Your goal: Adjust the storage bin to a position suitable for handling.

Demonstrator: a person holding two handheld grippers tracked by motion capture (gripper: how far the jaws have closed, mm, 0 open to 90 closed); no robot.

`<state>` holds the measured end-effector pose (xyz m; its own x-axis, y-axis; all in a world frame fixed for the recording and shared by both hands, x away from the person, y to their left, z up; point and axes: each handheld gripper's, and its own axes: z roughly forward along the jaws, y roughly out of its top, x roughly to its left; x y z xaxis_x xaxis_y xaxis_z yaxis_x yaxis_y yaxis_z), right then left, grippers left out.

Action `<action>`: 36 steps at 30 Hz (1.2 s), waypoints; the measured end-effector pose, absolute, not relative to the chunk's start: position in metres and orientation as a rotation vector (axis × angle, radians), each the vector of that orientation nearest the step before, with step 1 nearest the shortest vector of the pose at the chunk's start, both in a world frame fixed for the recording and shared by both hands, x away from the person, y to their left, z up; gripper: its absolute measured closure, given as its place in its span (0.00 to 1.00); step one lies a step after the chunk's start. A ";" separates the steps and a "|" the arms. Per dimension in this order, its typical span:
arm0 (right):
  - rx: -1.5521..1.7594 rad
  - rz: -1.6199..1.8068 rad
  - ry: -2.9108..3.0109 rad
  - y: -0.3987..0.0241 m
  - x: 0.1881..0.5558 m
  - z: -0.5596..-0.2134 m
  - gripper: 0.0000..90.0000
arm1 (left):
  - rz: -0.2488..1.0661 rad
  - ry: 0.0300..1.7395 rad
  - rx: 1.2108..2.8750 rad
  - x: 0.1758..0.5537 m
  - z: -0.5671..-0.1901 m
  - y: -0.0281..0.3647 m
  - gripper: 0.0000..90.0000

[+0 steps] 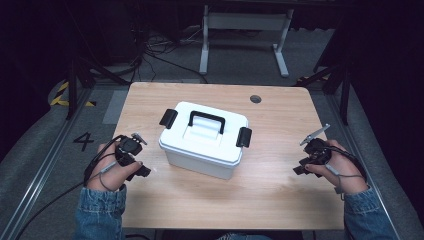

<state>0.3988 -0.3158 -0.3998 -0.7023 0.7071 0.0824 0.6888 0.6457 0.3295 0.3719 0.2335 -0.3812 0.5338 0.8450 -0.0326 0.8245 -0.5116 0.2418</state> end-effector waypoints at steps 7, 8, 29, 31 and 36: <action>1.127 0.618 2.783 -0.310 0.398 -0.391 0.61 | 0.132 1.404 2.517 0.369 -0.377 0.235 0.31; 1.117 0.639 2.781 -0.309 0.398 -0.390 0.61 | 0.132 1.408 2.511 0.369 -0.377 0.235 0.31; 0.932 0.896 2.787 -0.267 0.407 -0.326 0.67 | 0.163 1.343 2.482 0.370 -0.374 0.239 0.30; 0.915 0.898 2.790 -0.261 0.408 -0.320 0.67 | 0.163 1.343 2.481 0.370 -0.374 0.239 0.30; 0.886 0.895 2.798 -0.251 0.411 -0.311 0.67 | 0.165 1.343 2.476 0.370 -0.373 0.240 0.30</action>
